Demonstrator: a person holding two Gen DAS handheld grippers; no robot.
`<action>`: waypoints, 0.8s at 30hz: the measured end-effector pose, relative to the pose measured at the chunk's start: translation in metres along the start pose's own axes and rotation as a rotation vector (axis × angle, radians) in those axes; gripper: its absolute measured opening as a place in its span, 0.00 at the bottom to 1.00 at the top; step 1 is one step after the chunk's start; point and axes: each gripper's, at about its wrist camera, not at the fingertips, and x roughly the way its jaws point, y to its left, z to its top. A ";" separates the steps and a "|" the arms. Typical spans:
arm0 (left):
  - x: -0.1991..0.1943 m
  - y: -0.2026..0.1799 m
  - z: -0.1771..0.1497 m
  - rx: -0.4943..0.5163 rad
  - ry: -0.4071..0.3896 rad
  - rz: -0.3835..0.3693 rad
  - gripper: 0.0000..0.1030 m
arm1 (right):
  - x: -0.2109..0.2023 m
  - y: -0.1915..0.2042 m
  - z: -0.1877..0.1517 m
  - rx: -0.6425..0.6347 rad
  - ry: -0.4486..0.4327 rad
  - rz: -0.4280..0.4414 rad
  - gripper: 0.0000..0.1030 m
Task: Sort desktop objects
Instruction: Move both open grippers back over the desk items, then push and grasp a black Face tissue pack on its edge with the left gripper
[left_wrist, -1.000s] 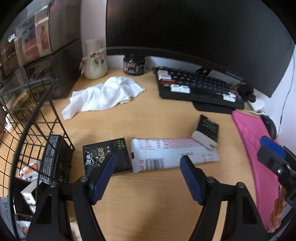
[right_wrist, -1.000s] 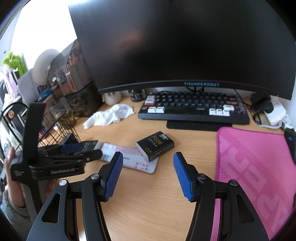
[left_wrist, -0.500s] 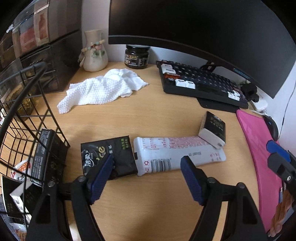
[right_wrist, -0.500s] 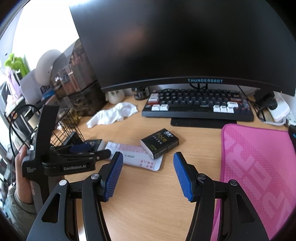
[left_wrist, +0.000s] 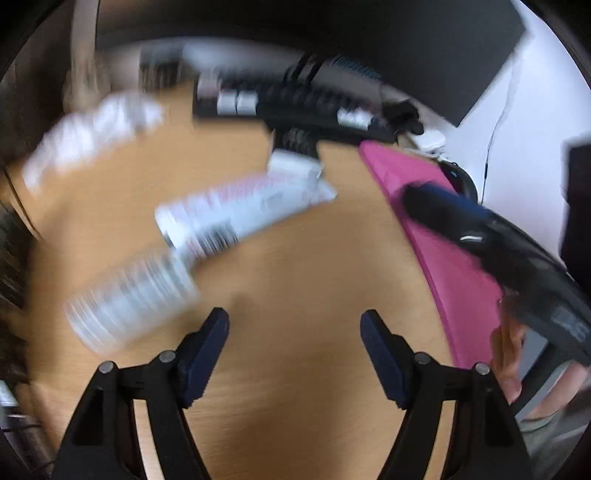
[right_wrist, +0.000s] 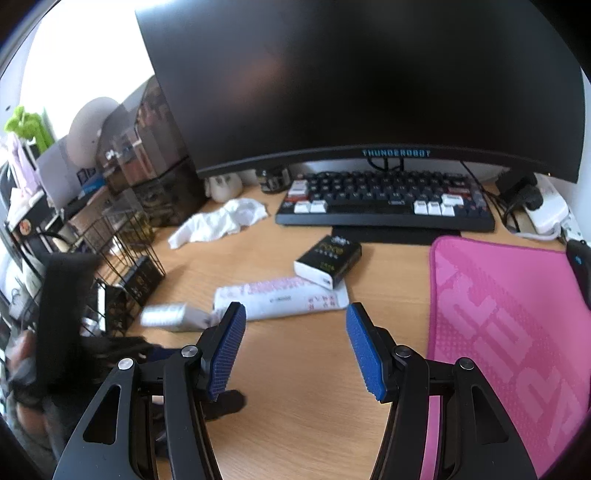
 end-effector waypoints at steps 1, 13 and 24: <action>-0.010 -0.002 0.002 0.021 -0.041 0.041 0.75 | 0.002 -0.002 -0.001 0.002 0.005 -0.005 0.55; 0.003 0.050 0.014 -0.065 -0.042 0.273 0.75 | 0.036 0.000 -0.001 -0.051 0.086 -0.052 0.55; 0.007 0.047 0.004 -0.086 -0.019 0.162 0.81 | 0.040 0.002 -0.003 -0.034 0.085 -0.035 0.55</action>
